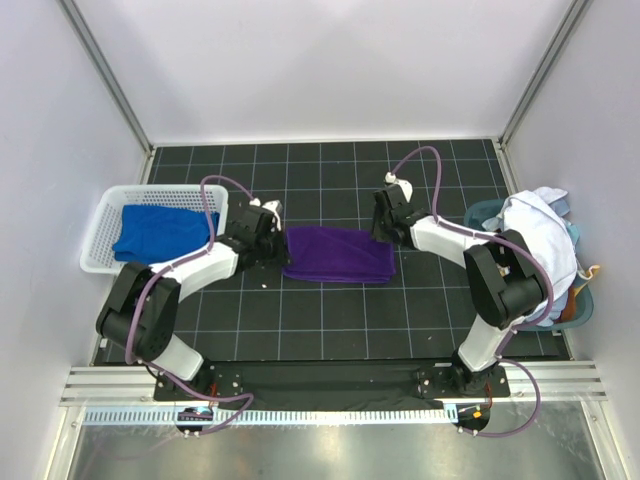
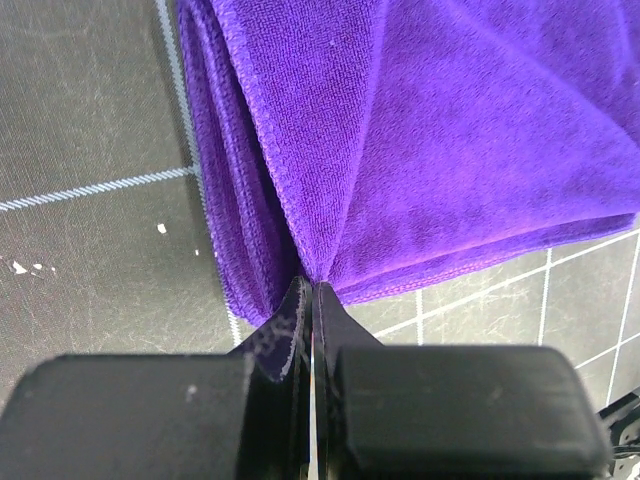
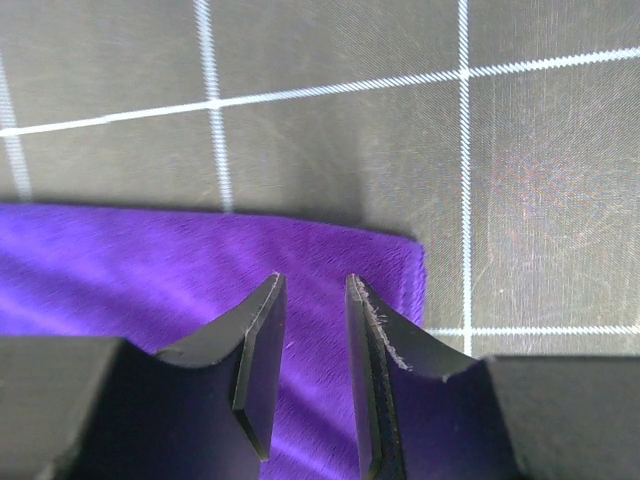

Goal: Fold and stack the towels
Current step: Fold the towel

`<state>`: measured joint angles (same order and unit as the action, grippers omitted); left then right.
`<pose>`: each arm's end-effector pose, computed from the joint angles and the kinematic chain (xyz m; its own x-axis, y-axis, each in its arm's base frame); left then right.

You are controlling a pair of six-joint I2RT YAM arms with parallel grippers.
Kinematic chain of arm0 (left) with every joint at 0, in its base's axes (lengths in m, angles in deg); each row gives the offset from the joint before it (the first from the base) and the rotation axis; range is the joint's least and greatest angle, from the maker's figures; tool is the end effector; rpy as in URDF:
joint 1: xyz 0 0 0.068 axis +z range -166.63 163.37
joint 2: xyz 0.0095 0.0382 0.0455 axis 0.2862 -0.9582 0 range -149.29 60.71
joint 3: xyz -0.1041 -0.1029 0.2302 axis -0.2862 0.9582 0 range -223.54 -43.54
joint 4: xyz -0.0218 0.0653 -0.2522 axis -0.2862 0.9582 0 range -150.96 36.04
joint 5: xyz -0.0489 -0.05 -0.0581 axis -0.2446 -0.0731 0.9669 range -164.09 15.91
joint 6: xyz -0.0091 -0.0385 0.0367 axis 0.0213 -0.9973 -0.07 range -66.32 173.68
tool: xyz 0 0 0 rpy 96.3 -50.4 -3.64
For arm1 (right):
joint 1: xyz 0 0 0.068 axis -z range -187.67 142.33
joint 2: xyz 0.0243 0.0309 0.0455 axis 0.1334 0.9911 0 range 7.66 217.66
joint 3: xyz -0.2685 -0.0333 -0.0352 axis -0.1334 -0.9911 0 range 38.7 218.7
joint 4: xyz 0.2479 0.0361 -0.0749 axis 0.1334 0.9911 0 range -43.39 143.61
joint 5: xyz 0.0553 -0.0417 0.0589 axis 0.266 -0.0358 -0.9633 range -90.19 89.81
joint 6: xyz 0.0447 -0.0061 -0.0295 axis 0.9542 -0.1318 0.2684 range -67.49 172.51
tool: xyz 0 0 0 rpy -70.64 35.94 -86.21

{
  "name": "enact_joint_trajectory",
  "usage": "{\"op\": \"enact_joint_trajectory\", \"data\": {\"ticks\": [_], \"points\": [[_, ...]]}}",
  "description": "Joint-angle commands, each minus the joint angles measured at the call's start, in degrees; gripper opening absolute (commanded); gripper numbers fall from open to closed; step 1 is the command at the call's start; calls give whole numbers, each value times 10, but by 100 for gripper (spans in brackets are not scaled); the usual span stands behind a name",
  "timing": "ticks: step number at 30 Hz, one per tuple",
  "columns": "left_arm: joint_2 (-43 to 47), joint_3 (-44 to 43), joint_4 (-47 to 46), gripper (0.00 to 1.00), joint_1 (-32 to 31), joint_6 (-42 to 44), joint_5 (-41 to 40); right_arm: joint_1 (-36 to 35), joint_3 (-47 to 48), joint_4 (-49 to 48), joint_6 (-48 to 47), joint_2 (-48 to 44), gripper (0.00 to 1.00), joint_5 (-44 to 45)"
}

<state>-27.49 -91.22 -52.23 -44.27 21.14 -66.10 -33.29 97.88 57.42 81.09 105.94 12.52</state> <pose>0.2707 -0.1474 0.1810 -0.8561 -0.1529 -0.4936 0.0941 0.8931 -0.4398 0.3243 0.1469 0.1837 -0.7464 0.1595 -0.6461 0.0716 0.9845 0.1602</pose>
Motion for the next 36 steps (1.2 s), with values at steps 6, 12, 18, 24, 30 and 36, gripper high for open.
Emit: {"op": "enact_joint_trajectory", "data": {"ticks": [6, 12, 18, 24, 30, 36], "points": [[29, 20, -41, 0, 14, 10, -24, 21, 21, -2, -8, 46, 36, -5], [15, 19, -34, 0, 29, 12, -34, 33, 18, -10, -11, 58, 36, -8], [-2, 12, -21, 2, 29, 18, -18, 37, 21, -5, -19, 54, 36, -6], [-9, 6, -12, 21, 30, 13, -21, 37, 30, 5, -27, 28, 37, -7], [3, -12, 19, 24, 30, 7, -32, 37, 50, 39, -37, -4, 39, -6], [72, -50, 87, 27, 28, 11, -90, 37, 47, 67, -33, -58, 39, -6]]}}
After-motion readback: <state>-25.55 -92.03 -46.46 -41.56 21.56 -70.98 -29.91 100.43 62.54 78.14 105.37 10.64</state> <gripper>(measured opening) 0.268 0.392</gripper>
